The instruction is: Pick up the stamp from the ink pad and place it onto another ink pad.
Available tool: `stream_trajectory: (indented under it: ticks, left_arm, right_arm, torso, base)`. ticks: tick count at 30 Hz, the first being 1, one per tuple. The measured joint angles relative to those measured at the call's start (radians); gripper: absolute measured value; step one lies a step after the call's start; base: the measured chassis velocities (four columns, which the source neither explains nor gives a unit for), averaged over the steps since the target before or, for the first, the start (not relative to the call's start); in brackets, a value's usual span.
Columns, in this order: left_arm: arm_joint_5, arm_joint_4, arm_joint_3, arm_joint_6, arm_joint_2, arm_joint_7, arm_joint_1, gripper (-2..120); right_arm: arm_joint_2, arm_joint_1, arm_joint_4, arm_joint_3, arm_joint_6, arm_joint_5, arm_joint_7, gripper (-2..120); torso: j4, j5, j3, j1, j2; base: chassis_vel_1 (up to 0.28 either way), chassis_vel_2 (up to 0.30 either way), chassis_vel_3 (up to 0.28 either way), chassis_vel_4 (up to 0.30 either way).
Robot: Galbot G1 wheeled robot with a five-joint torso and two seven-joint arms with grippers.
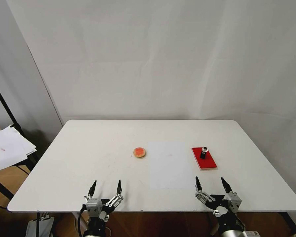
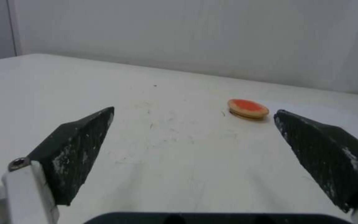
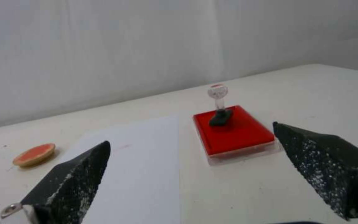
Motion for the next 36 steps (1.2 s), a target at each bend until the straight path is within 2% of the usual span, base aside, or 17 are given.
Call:
stream_trajectory:
  ticks: [19,28,32,36]
  left_arm:
    - [0.000,0.000,0.000,0.000,0.000,0.000,0.000,102]
    - [0.000,0.000,0.000,0.000,0.000,0.000,0.000,102]
    - [0.000,0.000,0.000,0.000,0.000,0.000,0.000,102]
    - [0.000,0.000,0.000,0.000,0.000,0.000,0.000,102]
  right_arm:
    - [0.001,0.005,0.000,-0.004,-0.001,0.011,0.000,100]
    - [-0.042,0.214,-0.106,-0.045,-0.041,0.114,0.003,100]
    - [-0.080,0.352,-0.230,-0.085,-0.061,0.181,0.010,100]
    - [-0.103,0.424,-0.277,-0.105,-0.071,0.224,0.014,100]
  torso:
    - [-0.0001,0.0000,0.000,0.000,0.000]
    - [0.0003,0.0001,0.000,0.000,0.000]
    - [0.0002,0.0002,0.000,0.000,0.000]
    - [-0.0001,-0.0001,0.000,0.000,0.000]
  base:
    - [0.000,0.000,0.000,0.000]
    - [0.000,0.000,0.000,0.000]
    - [0.000,0.000,0.000,0.000]
    - [0.000,0.000,0.000,0.000]
